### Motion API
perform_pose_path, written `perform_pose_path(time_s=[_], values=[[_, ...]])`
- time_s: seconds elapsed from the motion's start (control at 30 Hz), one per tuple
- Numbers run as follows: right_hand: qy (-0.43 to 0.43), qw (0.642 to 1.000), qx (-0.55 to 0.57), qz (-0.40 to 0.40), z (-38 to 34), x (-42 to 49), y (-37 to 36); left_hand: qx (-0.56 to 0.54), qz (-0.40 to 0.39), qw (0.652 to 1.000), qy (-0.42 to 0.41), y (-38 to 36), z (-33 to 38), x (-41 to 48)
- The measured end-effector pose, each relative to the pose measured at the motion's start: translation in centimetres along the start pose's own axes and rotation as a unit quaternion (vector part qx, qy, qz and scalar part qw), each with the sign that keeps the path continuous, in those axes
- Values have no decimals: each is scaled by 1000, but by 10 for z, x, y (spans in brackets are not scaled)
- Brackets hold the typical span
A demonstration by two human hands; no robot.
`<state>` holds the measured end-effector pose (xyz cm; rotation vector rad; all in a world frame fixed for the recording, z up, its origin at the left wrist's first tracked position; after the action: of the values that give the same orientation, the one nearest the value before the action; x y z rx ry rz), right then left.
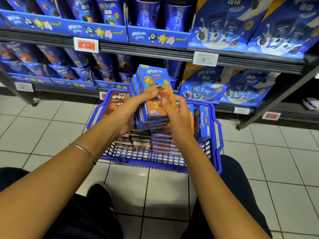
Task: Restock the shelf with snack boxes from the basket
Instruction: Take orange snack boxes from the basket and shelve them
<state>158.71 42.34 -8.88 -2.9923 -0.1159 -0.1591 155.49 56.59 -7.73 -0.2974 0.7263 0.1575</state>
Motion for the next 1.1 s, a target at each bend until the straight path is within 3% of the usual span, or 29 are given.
perform_pose_path(time_s=[0.1, 0.2, 0.23, 0.3, 0.37, 0.4, 0.47, 0.6, 0.67, 0.73, 0.87, 0.93, 1.0, 1.1], values=[[3, 1000, 5, -17, 5, 4, 7, -16, -4, 999, 34, 1, -5, 1], [-7, 991, -100, 83, 19, 14, 58, -37, -7, 998, 45, 0, -6, 0], [-11, 975, -190, 117, 25, 17, 83, -42, -3, 998, 44, 1, -6, 0], [-44, 898, -421, 124, 37, 22, 129, -46, 0, 998, 41, 1, -5, 1], [-89, 808, -579, 66, 53, 23, 153, -42, -12, 998, 41, -3, -6, 2], [-98, 781, -616, 33, 61, 23, 156, -43, -16, 998, 44, -5, -7, 3], [-92, 754, -651, -4, 72, 20, 153, -39, -21, 998, 48, -7, -10, 5], [-52, 741, -670, 7, 73, 13, 143, -32, -30, 998, 54, -11, -14, 6], [-39, 756, -652, 28, 68, 12, 143, -35, -27, 998, 54, -11, -15, 7], [-20, 796, -598, 87, 54, 14, 146, -35, -22, 998, 50, -11, -14, 8], [89, 855, -469, 202, -2, 18, 143, -43, -23, 998, 47, -10, -12, 9], [121, 905, -318, 255, -30, 25, 144, -41, -24, 998, 44, -10, -10, 10], [94, 948, -125, 276, -43, 33, 136, -40, -25, 998, 40, -8, -8, 11], [23, 972, 104, 209, -45, 39, 87, -51, -24, 998, 40, -5, -5, 14]])
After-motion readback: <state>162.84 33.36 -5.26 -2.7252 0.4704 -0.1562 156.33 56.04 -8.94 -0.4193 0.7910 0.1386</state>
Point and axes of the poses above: each hand's wrist, its own x-axis towards the middle knuckle, its own y-axis out of the back of the hand, z = x × y, the point moved 10 cm from there along x, towards the middle knuckle, and after that the axes turned 15 degrees about y, right-handed, at the moved point
